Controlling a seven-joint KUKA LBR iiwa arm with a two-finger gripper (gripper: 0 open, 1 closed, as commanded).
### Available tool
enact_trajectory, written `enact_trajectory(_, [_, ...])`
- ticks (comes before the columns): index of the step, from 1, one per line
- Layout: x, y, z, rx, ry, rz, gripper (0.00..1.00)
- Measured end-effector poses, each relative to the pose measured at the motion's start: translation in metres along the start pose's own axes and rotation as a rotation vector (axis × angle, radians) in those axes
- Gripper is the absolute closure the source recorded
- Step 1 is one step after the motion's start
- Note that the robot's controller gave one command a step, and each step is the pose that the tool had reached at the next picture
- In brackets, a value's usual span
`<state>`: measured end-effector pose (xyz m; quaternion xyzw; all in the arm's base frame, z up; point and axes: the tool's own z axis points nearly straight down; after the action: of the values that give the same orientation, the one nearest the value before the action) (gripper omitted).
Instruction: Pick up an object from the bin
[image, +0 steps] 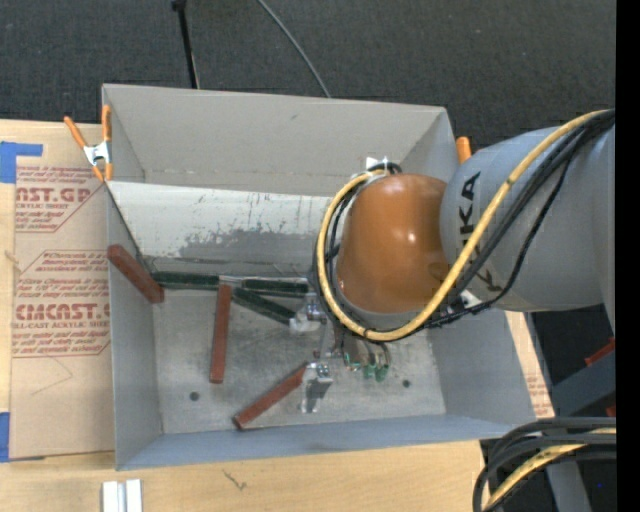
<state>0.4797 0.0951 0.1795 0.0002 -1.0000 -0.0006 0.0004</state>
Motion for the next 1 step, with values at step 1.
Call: enact_trajectory(1, [-0.0277,-0.0179,0.0446,0.000,-0.008,-0.068,0.00])
